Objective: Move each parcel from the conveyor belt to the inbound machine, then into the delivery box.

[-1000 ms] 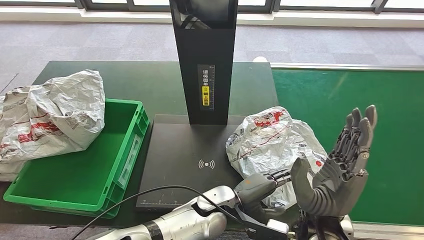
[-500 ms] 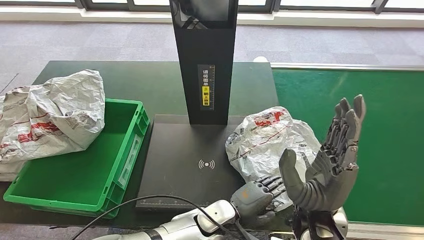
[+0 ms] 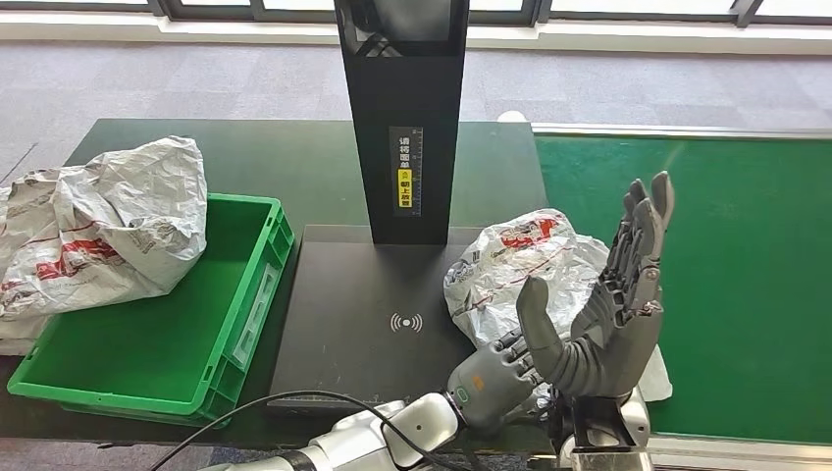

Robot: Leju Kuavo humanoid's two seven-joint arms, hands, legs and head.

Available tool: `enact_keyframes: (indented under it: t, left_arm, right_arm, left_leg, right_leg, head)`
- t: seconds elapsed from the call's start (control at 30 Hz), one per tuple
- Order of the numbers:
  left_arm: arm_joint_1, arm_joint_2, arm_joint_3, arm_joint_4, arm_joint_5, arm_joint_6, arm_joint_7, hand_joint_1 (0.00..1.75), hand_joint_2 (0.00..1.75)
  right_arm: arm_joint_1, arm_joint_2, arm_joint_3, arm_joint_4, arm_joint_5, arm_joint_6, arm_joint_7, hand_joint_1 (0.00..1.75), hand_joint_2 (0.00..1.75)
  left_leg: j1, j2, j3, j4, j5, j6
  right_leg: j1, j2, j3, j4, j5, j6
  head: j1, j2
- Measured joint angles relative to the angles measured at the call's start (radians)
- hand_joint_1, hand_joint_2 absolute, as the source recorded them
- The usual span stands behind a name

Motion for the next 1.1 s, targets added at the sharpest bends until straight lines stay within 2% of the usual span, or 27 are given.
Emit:
enact_keyframes:
  t: [0.1, 0.2, 0.33, 0.47, 0.63, 0.77, 0.83, 1.0, 1.1]
  left_arm:
    - [-0.001, 0.0, -0.005, 0.006, 0.111, -0.076, -0.026, 0.0, 1.75]
    - [-0.006, 0.0, -0.019, 0.008, 0.242, -0.226, -0.059, 0.0, 1.75]
    - [-0.02, 0.0, -0.046, 0.004, 0.339, -0.416, -0.08, 0.0, 1.75]
    - [-0.039, 0.0, -0.068, -0.002, 0.382, -0.538, -0.083, 0.0, 1.75]
    - [-0.1, 0.0, -0.108, -0.007, 0.386, -0.747, -0.041, 0.0, 1.75]
    - [-0.146, 0.0, -0.131, -0.009, 0.357, -0.845, -0.02, 1.75, 1.75]
    - [-0.162, 0.0, -0.135, -0.01, 0.351, -0.829, -0.025, 1.75, 1.75]
    - [-0.186, 0.0, -0.131, -0.005, 0.384, -0.647, -0.031, 1.75, 1.75]
    - [-0.196, 0.0, -0.129, 0.002, 0.388, -0.629, -0.036, 1.75, 1.75]
  right_arm:
    - [-0.01, 0.0, 0.005, 0.017, -0.013, 0.004, 0.0, 0.0, 1.75]
    - [-0.016, -0.001, 0.011, 0.027, -0.02, 0.019, 0.0, 0.0, 1.75]
    - [-0.017, -0.001, 0.011, 0.031, -0.02, 0.056, 0.0, 0.0, 1.75]
    - [-0.018, -0.001, 0.011, 0.031, -0.012, 0.088, 0.0, 0.0, 1.75]
    - [-0.024, -0.001, 0.011, 0.032, -0.001, 0.117, 0.0, 0.0, 1.75]
    - [-0.04, -0.001, 0.011, 0.041, -0.005, 0.115, 0.0, 0.0, 1.75]
    - [-0.046, -0.002, 0.011, 0.049, -0.01, 0.102, 0.0, 0.0, 1.75]
    - [-0.046, -0.008, 0.011, 0.058, -0.017, 0.07, 0.0, 0.0, 1.75]
    - [-0.046, -0.011, 0.011, 0.059, -0.017, 0.068, 0.0, 0.0, 1.75]
  left_leg:
    - [0.0, 0.0, 0.0, 0.0, 0.0, 0.0]
    - [0.0, 0.0, 0.0, 0.0, 0.0, 0.0]
    - [0.0, 0.0, 0.0, 0.0, 0.0, 0.0]
    - [0.0, 0.0, 0.0, 0.0, 0.0, 0.0]
    - [0.0, -0.001, 0.002, 0.0, 0.0, 0.0]
    - [0.0, 0.0, 0.003, 0.0, 0.0, 0.0]
    - [0.0, 0.001, 0.003, 0.0, 0.001, 0.0]
    - [0.0, 0.0, 0.003, 0.0, 0.003, 0.0]
    - [0.0, 0.0, 0.002, 0.0, 0.004, 0.0]
  right_leg:
    - [0.0, 0.0, 0.0, 0.0, 0.0, 0.0]
    - [0.0, 0.0, 0.0, 0.0, 0.0, 0.0]
    - [0.0, 0.0, 0.0, 0.0, 0.0, 0.0]
    - [0.0, 0.0, 0.0, 0.0, 0.0, 0.0]
    - [0.0, -0.001, 0.002, 0.0, 0.0, 0.0]
    - [0.0, 0.0, 0.003, 0.0, 0.0, 0.0]
    - [0.0, 0.0, 0.003, 0.0, 0.001, 0.0]
    - [0.0, 0.0, 0.002, 0.0, 0.002, 0.001]
    - [0.0, 0.0, 0.002, 0.0, 0.002, 0.0]
  head:
    - [0.0, 0.0]
    - [0.0, 0.0]
    - [0.0, 0.0]
    - [0.0, 0.0]
    - [0.0, 0.0]
    - [0.0, 0.0]
    - [0.0, 0.0]
    - [0.0, 0.0]
    - [0.0, 0.0]
